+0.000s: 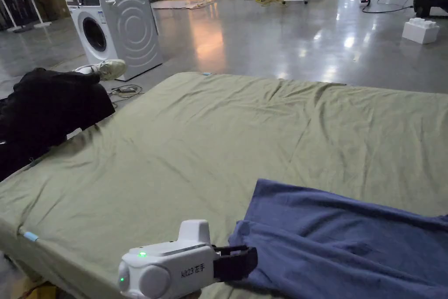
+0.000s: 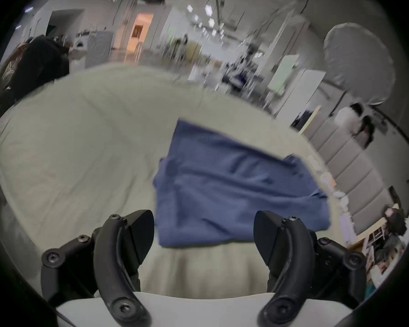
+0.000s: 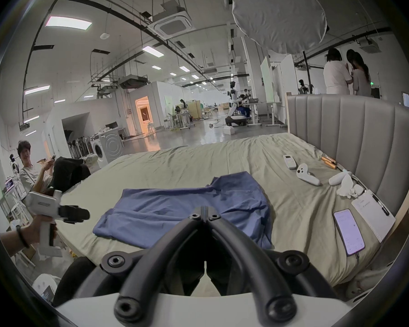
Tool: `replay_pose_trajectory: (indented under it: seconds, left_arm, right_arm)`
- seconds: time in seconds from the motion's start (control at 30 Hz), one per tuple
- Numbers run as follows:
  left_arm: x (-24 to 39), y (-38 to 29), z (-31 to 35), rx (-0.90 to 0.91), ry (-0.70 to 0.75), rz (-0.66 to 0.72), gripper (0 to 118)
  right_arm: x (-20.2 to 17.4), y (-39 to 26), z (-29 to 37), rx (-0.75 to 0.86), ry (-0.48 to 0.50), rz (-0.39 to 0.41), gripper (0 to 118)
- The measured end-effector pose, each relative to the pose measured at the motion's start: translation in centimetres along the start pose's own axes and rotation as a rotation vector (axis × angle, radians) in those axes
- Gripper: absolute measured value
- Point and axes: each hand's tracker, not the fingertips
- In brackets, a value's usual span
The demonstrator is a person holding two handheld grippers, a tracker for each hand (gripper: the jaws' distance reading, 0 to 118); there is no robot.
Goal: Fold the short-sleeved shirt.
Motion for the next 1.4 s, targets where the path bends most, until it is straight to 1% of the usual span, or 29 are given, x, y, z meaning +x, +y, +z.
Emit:
replay_pose_trajectory:
  seconds: [0.07,0.17,0.2,0.23,0.27,0.3,0.33,0.37,0.4,0.43,0.57,0.6,0.63,0.67,0.7,0.73,0.77,0.87,0.9,0.93,0.97,1.0,1.03,1.1,1.17,1.2,1.3,1.37,1.4]
  left_arm:
    - [-0.9,0.0,-3.2,-0.072,0.066,0.007,88]
    - [-1.8,0.3,-6.7,-0.166,0.043,0.049,82]
    - [-1.2,0.3,-7.4,-0.197,0.031,0.028,78]
    - [-0.8,0.2,-8.1,-0.222,0.037,-0.027,65]
    - [0.0,-0.1,-8.6,-0.229,0.092,-0.095,65]
    - [0.5,-0.1,-8.9,-0.238,0.144,-0.156,61]
    - [1.3,-0.1,-8.6,-0.251,0.202,-0.234,53]
    - [1.7,-0.1,-8.5,-0.252,0.207,-0.274,41]
    - [2.0,0.2,-8.2,-0.253,0.174,-0.290,23]
    - [2.4,0.3,-8.2,-0.264,0.163,-0.292,12]
    - [2.9,-0.2,-9.8,-0.305,0.207,-0.330,12]
    - [2.8,-0.4,-10.2,-0.313,0.215,-0.340,12]
    - [2.9,-0.3,-10.4,-0.315,0.213,-0.348,12]
    - [2.9,-0.1,-10.4,-0.322,0.214,-0.346,12]
    - [2.8,0.2,-10.3,-0.330,0.212,-0.342,12]
    - [2.8,0.4,-10.3,-0.339,0.205,-0.337,12]
    - [2.6,0.5,-10.3,-0.346,0.194,-0.328,12]
    - [2.4,0.7,-10.0,-0.351,0.175,-0.270,12]
    - [2.4,0.7,-9.9,-0.354,0.168,-0.258,12]
    - [2.3,0.8,-9.8,-0.352,0.165,-0.254,12]
    - [2.3,0.7,-9.7,-0.351,0.161,-0.253,12]
    - [2.5,0.6,-9.6,-0.349,0.159,-0.253,12]
    - [2.5,0.5,-9.5,-0.349,0.156,-0.250,12]
    - [2.9,0.2,-9.1,-0.337,0.161,-0.261,11]
    - [3.3,-0.1,-8.7,-0.315,0.166,-0.303,9]
    - [3.4,0.1,-8.0,-0.301,0.164,-0.311,9]
    - [2.3,0.8,-6.6,-0.267,0.160,-0.229,9]
    - [2.1,0.8,-4.8,-0.231,0.160,-0.241,9]
    - [2.1,0.8,-4.1,-0.226,0.139,-0.260,9]
  right_arm:
    - [0.6,-0.9,0.0,-0.015,-0.009,0.009,0]
    - [1.2,-1.6,-0.2,-0.048,-0.032,0.010,0]
    - [1.4,-1.9,-0.3,-0.055,-0.039,0.005,0]
    - [1.6,-2.1,-0.4,-0.062,-0.047,-0.002,0]
    - [1.9,-2.2,-0.6,-0.069,-0.050,-0.004,0]
    - [1.9,-2.5,-0.6,-0.070,-0.052,-0.002,0]
    - [1.9,-2.7,-0.6,-0.070,-0.055,0.002,0]
    - [2.1,-2.8,-0.7,-0.071,-0.057,0.003,0]
    - [2.3,-3.0,-0.8,-0.077,-0.060,0.004,0]
    - [2.3,-3.2,-1.0,-0.086,-0.064,0.004,0]
    - [3.8,-4.5,-3.4,-0.108,-0.120,0.015,4]
    - [4.6,-5.0,-4.8,-0.092,-0.132,0.036,16]
    - [5.7,-5.5,-6.8,-0.110,-0.136,0.046,42]
    - [7.1,-6.7,-9.0,-0.283,-0.181,-0.077,59]
    - [8.1,-6.8,-11.0,-0.297,-0.210,-0.051,63]
    - [9.1,-7.7,-13.2,-0.392,-0.238,-0.112,61]
    - [9.9,-8.3,-14.9,-0.424,-0.252,-0.128,62]
    - [11.1,-9.7,-18.6,-0.492,-0.228,-0.191,62]
    - [11.1,-10.1,-19.5,-0.527,-0.220,-0.195,60]
    - [10.9,-10.6,-20.3,-0.557,-0.221,-0.166,56]
    - [10.5,-11.1,-20.6,-0.564,-0.224,-0.109,49]
    - [10.2,-11.0,-20.6,-0.549,-0.243,-0.041,34]
    - [9.9,-10.5,-20.4,-0.532,-0.230,-0.014,10]
    - [8.8,-9.7,-19.8,-0.516,-0.184,-0.006,10]
    - [7.9,-9.5,-20.3,-0.566,-0.208,0.113,10]
    - [7.9,-9.4,-20.2,-0.557,-0.204,0.147,9]
    - [8.4,-8.2,-18.4,-0.489,-0.255,0.060,9]
    - [8.4,-7.0,-16.8,-0.478,-0.306,0.041,9]
    - [8.4,-6.7,-16.0,-0.468,-0.282,0.024,9]
